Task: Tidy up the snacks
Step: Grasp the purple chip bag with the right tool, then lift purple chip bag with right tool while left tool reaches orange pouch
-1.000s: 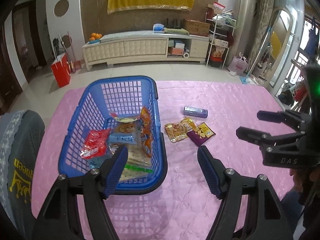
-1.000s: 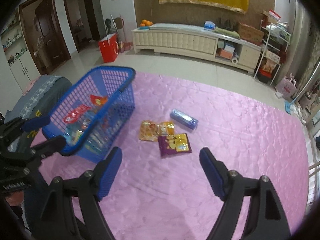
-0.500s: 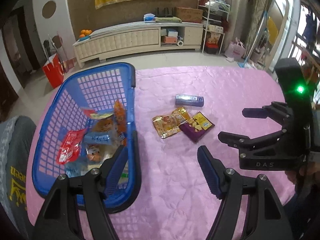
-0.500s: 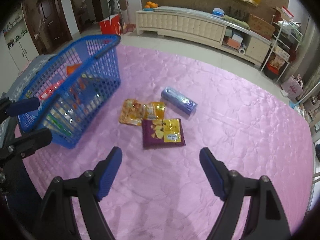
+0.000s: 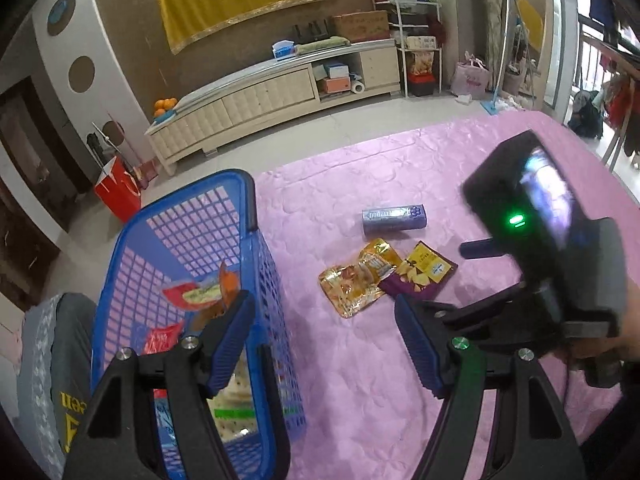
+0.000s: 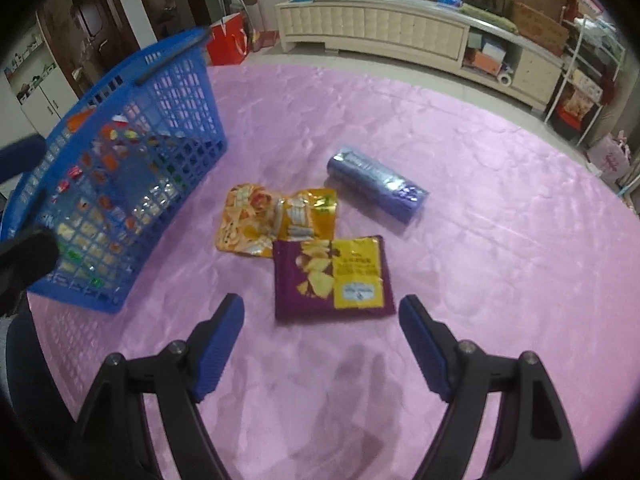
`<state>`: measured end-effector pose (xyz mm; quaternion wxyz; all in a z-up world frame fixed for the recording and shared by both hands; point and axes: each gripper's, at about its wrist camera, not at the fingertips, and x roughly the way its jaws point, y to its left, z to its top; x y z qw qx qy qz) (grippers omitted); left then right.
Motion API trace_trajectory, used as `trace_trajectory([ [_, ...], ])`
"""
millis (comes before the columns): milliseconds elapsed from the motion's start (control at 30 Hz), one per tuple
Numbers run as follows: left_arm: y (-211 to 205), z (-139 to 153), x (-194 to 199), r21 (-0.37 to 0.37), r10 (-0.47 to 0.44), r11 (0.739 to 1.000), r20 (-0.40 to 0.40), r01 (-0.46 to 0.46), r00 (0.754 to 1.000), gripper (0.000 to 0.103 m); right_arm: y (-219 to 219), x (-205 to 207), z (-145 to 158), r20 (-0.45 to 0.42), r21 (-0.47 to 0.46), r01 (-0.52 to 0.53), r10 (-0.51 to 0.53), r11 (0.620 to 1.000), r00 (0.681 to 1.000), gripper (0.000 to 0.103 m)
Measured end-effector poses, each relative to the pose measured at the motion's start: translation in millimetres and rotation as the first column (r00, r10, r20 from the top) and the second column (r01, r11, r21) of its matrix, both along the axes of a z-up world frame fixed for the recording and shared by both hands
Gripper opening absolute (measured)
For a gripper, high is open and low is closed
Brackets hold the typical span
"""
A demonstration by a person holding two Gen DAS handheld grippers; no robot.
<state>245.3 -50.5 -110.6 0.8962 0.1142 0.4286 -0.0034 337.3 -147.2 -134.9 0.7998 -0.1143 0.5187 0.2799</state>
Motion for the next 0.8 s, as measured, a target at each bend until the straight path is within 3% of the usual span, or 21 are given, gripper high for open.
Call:
trace_trajectory([
  [233, -3, -4, 13, 0.058, 0.003, 0.998, -0.006, -0.003, 1.000, 0.070, 1, 14, -18, -0.027, 0.006, -0.003, 0.003, 1.000, 1.000, 0.083],
  [333, -4, -6, 15, 0.077, 0.011, 0.997, -0.010, -0.011, 1.000, 0.070, 2, 12, -19, 0.001, 0.004, -0.015, 0.015, 1.000, 1.000, 0.082],
  [467, -3, -8, 15, 0.092, 0.019, 0.996, -0.020, -0.017, 1.000, 0.070, 2, 5, -18, 0.053, -0.016, -0.037, 0.038, 0.999, 0.998, 0.071],
  [567, -3, -7, 16, 0.093, 0.029, 0.995, -0.021, -0.026, 0.999, 0.070, -2, 3, -16, 0.068, 0.002, -0.051, 0.050, 0.999, 0.996, 0.055],
  [800, -13, -5, 18, 0.097, 0.007, 0.995, -0.025, -0.005, 1.000, 0.070, -13, -10, -5, 0.085, 0.021, -0.067, 0.065, 0.998, 0.994, 0.052],
])
